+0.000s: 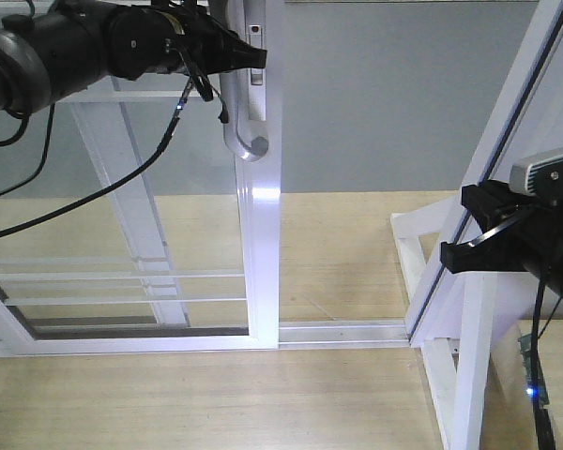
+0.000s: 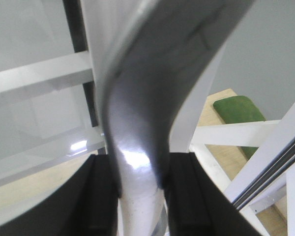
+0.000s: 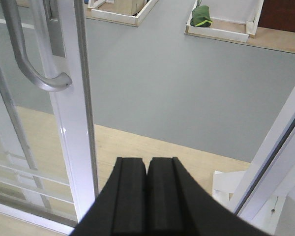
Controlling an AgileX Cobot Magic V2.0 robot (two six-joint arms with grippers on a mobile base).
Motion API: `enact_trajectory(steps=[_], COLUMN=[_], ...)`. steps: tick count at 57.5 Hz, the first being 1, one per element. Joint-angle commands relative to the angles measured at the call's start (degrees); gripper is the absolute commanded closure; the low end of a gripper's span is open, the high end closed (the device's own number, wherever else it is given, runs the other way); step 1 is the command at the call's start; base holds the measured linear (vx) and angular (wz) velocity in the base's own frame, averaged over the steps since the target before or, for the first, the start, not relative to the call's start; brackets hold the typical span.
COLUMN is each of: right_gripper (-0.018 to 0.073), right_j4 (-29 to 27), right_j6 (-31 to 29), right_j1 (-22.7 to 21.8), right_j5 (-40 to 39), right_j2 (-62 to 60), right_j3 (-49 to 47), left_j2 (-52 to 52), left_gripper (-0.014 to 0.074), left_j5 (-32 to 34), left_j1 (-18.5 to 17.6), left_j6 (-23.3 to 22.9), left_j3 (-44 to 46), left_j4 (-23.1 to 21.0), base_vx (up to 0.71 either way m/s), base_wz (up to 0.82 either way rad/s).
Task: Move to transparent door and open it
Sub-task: 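Slide the gripped door panel sideways away from the right gripper, then open the left gripper and withdraw it from the door frame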
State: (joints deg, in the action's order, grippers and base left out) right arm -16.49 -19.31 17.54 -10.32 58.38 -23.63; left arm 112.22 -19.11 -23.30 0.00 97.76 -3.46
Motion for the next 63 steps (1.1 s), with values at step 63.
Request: enact_trajectory(steps=[63], right_gripper=[0.0559], right_j4=[0.26], right_j6=[-0.13], right_j1=[-0.29], right_j5=[-4.28], right_j2=[-0.92], right_j3=[-1.62], left_j2=[-13.28], left_gripper=[0.0596], left_j5=[5.13], left_j1=[13.22], left_j6=[0.00], left_j3=[2.84], left_j4=[7.57], base_vx=[0.00], base_wz=[0.00])
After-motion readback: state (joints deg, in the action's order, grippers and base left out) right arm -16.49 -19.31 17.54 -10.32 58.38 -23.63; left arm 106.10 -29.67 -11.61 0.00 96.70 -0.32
